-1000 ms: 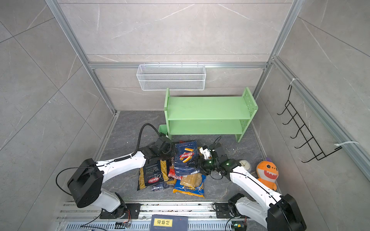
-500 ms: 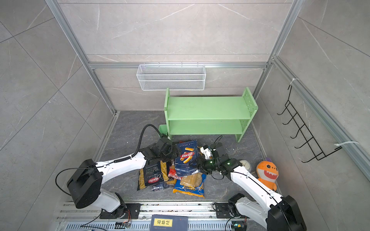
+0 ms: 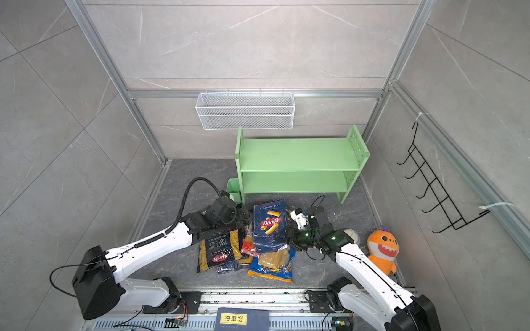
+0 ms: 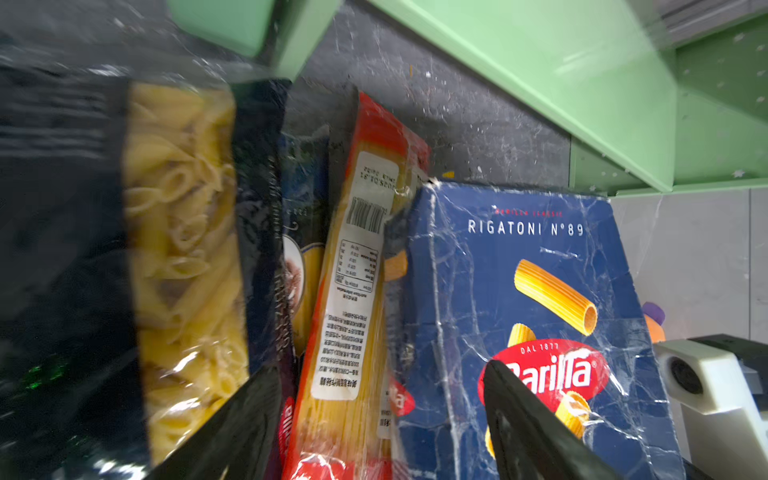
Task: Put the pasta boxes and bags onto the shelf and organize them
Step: 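Lift the Barilla box upright with the right gripper while the left gripper draws back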
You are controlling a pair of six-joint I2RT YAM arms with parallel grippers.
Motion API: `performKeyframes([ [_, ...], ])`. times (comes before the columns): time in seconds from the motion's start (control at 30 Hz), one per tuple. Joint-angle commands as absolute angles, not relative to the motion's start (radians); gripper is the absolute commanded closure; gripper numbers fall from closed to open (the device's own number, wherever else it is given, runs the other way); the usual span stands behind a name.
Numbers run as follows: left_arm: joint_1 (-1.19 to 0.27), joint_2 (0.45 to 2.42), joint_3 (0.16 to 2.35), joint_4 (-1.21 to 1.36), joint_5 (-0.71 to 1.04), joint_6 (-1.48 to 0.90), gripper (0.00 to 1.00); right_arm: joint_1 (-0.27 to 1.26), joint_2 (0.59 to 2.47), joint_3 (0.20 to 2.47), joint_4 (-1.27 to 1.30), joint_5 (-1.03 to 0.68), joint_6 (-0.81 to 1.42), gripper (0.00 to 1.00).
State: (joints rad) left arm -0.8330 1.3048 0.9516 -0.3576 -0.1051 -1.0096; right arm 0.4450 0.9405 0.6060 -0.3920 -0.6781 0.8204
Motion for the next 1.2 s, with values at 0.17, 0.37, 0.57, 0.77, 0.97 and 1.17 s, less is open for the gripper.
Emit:
performKeyframes([
  [0.17,-0.782,1.168,0.960,-0.467,-0.180,-0.976,0.21,0.423,0.842,0.658,-0.319,-0.747,0.741,0.62],
  [0.37,-0.762,1.080,0.951,-0.527,-0.219,-0.970,0.20,0.392,0.846,0.657,-0.235,-0.776,0.756,0.62],
  [0.57,-0.720,1.005,0.950,-0.583,-0.223,-0.957,0.19,0.344,0.900,0.630,-0.067,-0.809,0.795,0.62],
  [0.77,-0.655,0.951,0.960,-0.638,-0.205,-0.919,0.13,0.311,0.967,0.619,0.073,-0.833,0.828,0.62],
  [0.97,-0.563,0.908,0.963,-0.669,-0.156,-0.877,0.12,0.290,1.054,0.612,0.233,-0.832,0.865,0.62],
  [1.17,-0.482,0.897,0.971,-0.675,-0.102,-0.833,0.11,0.282,1.171,0.643,0.358,-0.828,0.883,0.62],
])
